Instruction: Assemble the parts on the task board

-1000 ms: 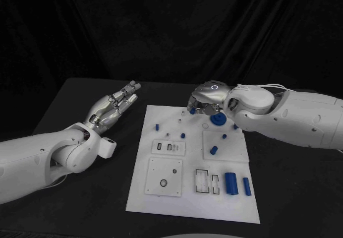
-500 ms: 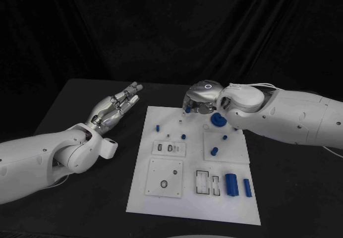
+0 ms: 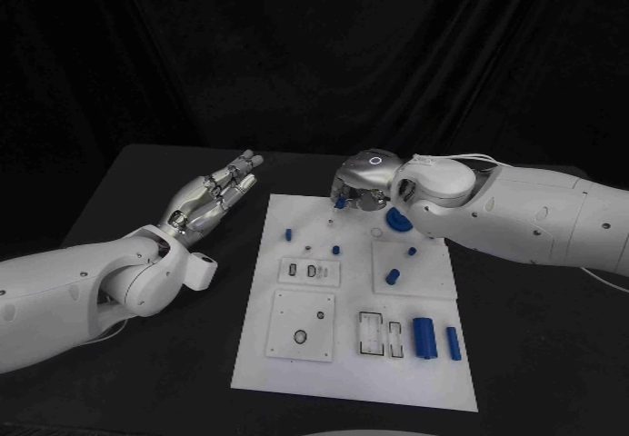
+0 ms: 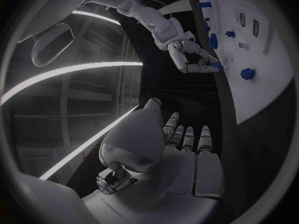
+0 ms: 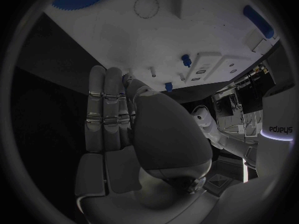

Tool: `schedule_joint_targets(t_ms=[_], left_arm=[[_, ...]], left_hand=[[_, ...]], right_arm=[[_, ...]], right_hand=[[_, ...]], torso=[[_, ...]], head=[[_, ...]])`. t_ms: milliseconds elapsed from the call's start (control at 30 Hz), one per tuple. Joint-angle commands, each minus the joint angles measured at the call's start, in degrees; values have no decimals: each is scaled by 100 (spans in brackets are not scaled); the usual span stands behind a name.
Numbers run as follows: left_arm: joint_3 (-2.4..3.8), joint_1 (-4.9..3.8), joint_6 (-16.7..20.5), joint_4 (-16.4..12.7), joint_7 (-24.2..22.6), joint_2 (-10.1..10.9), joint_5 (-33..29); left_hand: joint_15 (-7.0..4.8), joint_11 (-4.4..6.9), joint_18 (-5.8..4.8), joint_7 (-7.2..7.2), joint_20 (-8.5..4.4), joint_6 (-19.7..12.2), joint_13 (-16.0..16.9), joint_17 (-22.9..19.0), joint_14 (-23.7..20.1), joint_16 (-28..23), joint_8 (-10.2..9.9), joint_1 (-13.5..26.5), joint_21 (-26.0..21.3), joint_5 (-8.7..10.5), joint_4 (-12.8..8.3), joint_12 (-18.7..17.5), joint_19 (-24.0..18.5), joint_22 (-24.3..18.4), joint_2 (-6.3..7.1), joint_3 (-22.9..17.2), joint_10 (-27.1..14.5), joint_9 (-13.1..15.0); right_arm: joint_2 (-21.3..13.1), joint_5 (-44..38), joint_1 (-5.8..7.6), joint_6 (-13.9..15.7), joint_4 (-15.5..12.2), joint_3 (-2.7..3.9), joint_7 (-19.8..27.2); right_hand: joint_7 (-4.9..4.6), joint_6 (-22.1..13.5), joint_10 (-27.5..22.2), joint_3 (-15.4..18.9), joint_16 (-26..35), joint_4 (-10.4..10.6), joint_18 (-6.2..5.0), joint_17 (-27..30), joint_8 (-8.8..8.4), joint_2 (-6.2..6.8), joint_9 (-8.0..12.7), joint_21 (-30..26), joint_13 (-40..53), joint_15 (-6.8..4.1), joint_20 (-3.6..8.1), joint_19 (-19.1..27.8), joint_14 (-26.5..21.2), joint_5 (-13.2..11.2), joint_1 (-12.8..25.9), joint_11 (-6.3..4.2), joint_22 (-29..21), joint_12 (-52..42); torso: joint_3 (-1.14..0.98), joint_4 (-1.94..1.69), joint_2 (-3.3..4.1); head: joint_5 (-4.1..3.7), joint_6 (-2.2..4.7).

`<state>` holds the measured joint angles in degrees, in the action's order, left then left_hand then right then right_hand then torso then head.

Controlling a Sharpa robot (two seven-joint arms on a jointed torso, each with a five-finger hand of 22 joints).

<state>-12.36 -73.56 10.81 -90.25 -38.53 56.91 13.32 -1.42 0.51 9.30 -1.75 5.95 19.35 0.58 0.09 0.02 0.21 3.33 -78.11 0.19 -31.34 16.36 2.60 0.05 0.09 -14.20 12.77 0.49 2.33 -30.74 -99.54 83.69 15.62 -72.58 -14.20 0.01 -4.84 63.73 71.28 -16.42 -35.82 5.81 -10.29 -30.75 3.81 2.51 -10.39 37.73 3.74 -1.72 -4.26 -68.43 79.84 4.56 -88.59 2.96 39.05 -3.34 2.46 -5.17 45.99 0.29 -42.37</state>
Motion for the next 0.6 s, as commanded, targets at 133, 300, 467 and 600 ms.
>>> schedule_joint_targets(t_ms=[133,300,467,600], left_arm=[[5,-17,-109,8,-61,-31,20],[5,-17,-124,19,-55,-42,20],[5,-17,-138,30,-48,-52,20],[5,-17,-158,38,-38,-60,20]], left_hand=[[55,-37,103,-1,26,21,5,-9,-2,-21,13,-73,-19,-35,8,10,-5,-9,4,-28,3,4],[58,-36,103,2,28,22,5,-9,-2,-21,17,-80,-19,-46,7,8,-5,-9,1,-33,2,4],[61,-37,103,3,31,23,5,-9,-2,-21,18,-84,-19,-53,7,8,-5,-9,-1,-37,2,4],[61,-37,103,3,31,23,5,-9,-2,-21,18,-84,-19,-53,7,8,-5,-9,-1,-37,2,4]], right_arm=[[60,-8,-55,-184,57,4,-81],[108,-8,-78,-197,88,4,-79],[166,-8,-97,-205,151,4,-86],[203,-8,-113,-245,191,4,-107]], right_hand=[[-67,-18,-79,-51,43,33,-1,-11,-29,15,38,1,-10,-2,-4,63,-67,-58,106,20,35,-9],[-62,-35,-81,-58,47,38,1,-12,-29,24,44,-1,-8,2,-7,71,-72,-62,114,15,42,-13],[-54,-63,-99,-81,62,47,3,-13,-25,37,57,-9,-7,13,-13,94,-96,-45,126,15,57,-12],[-48,-107,-156,-117,80,47,1,-14,-26,63,77,-18,-10,16,-18,125,-124,-19,132,34,78,-6]], torso=[[6,-8,0],[5,2,-2],[8,-4,-3],[6,-8,0]], head=[[4,11],[-13,-7],[-40,-37],[-57,-35]])
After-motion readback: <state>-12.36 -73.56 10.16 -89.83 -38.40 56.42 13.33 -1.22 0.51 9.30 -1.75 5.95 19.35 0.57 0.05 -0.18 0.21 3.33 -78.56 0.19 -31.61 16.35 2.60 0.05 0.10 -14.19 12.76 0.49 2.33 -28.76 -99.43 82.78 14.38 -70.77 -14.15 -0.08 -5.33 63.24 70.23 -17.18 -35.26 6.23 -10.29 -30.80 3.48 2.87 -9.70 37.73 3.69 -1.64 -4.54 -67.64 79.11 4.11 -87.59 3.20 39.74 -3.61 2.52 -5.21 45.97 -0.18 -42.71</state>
